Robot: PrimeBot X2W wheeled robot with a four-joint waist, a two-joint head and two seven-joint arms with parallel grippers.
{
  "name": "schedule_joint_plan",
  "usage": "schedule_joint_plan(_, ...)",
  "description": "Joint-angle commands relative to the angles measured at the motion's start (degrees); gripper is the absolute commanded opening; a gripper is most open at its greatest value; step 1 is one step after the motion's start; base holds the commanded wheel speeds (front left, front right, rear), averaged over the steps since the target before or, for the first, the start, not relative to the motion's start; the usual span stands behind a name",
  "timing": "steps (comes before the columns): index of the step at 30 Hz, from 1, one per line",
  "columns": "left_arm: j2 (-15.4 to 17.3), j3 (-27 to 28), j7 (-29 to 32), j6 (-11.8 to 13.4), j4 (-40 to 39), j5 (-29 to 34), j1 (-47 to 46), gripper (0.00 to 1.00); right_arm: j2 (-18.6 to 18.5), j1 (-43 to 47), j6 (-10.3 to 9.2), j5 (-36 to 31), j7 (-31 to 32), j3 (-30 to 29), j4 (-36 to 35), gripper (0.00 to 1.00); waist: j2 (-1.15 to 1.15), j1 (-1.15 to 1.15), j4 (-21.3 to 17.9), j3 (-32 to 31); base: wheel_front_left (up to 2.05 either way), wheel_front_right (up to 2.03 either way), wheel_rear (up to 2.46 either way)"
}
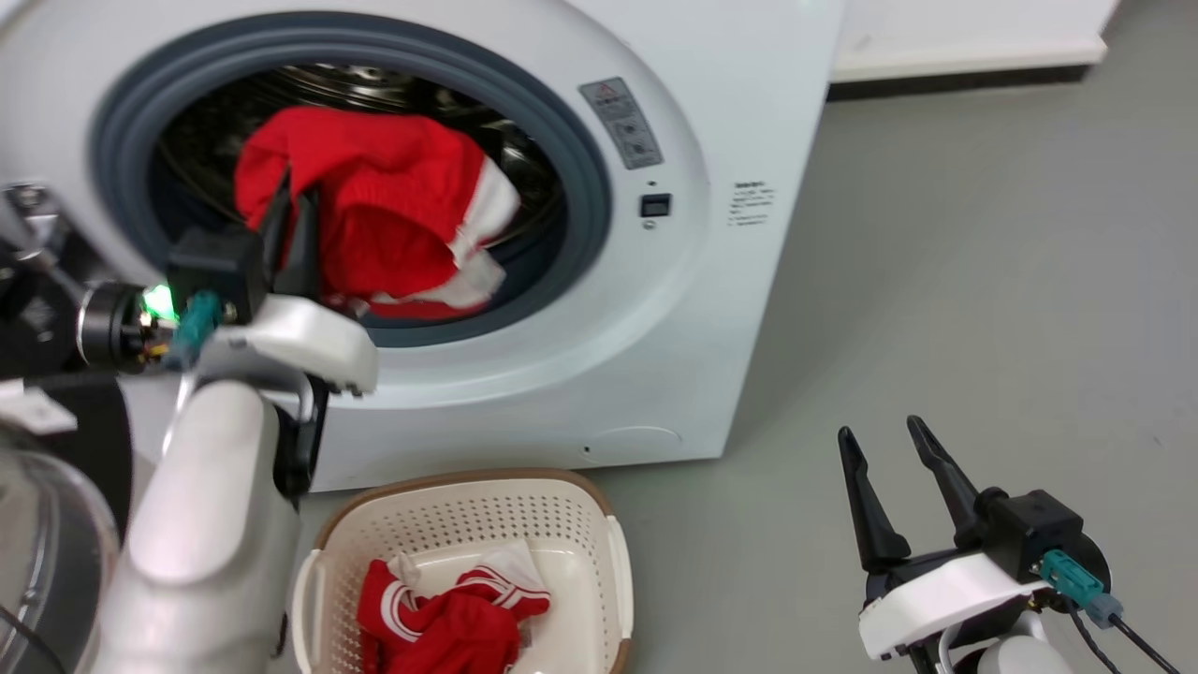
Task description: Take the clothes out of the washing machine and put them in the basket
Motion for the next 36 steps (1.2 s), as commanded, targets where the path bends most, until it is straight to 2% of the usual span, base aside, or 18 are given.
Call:
schedule_joint_plan(1, -0.2, 0.1, -0.2, 0.6, -3.6, -0.3, 3.0, 0.0, 0.0, 1.0, -0.03, -0.2, 0.2, 0.0, -0.3, 1.0, 0.0, 0.02, 1.8, -1.5, 0.0, 0.0, 0.0)
schedule_joint_plan(5, 0.3, 0.6, 0.4, 1.9, -14.2, -0.9, 10.6, 0.0, 0.0, 1.5, -0.02, -0.6, 0.7, -1.0, -1.3, 1.0, 0.0, 0.02, 3.4, -2.0, 0.0, 0.0, 0.0)
schedule_joint_plan(11, 0.1, 1.2, 2.8, 5.4, -27.5, -1.2, 22.8, 0.0, 0.0, 2.0, -0.03, -1.4, 1.7, -1.5, -2.8, 1.0, 0.0, 0.02, 5.0, -1.2, 0.0, 0.0, 0.0)
schedule_joint_plan(15, -1.3, 0.5, 4.0, 7.3, -31.6, -1.8, 30.1, 0.0, 0.0, 1.5, -0.03, -1.8, 2.2, -1.6, -3.6, 1.0, 0.0, 0.02, 5.7, 0.4, 0.0, 0.0, 0.0)
schedule_joint_plan(17, -2.3, -0.6, 4.6, 7.2, -31.1, -2.6, 33.1, 0.0, 0.0, 0.9, -0.03, -1.9, 2.3, -1.5, -4.1, 1.0, 0.0, 0.02, 6.0, 1.7, 0.0, 0.0, 0.0)
schedule_joint_plan(21, -4.2, -3.1, 4.3, 5.2, -25.5, -4.6, 35.8, 0.0, 0.0, -0.1, -0.03, -2.3, 2.3, -1.5, -4.8, 1.0, 0.0, 0.02, 6.6, 4.6, 0.0, 0.0, 0.0)
schedule_joint_plan(25, -6.5, -4.5, 2.5, 3.3, -15.7, -6.0, 33.4, 0.0, 0.0, -2.1, -0.02, -2.2, 2.0, -1.3, -5.0, 1.0, 0.0, 0.02, 6.9, 8.2, 0.0, 0.0, 0.0)
schedule_joint_plan(34, -10.3, -5.0, 0.0, -1.8, 10.9, -8.6, 17.2, 0.0, 0.0, -8.3, -0.02, -1.8, 1.3, 0.0, -6.1, 1.0, 0.0, 0.02, 6.2, 19.8, 0.0, 0.0, 0.0)
schedule_joint_plan(36, -10.5, -6.2, -0.1, -3.0, 17.0, -7.6, 13.4, 0.0, 0.0, -9.6, -0.02, -1.8, 1.1, 0.8, -6.4, 1.0, 0.0, 0.02, 5.3, 22.4, 0.0, 0.0, 0.0)
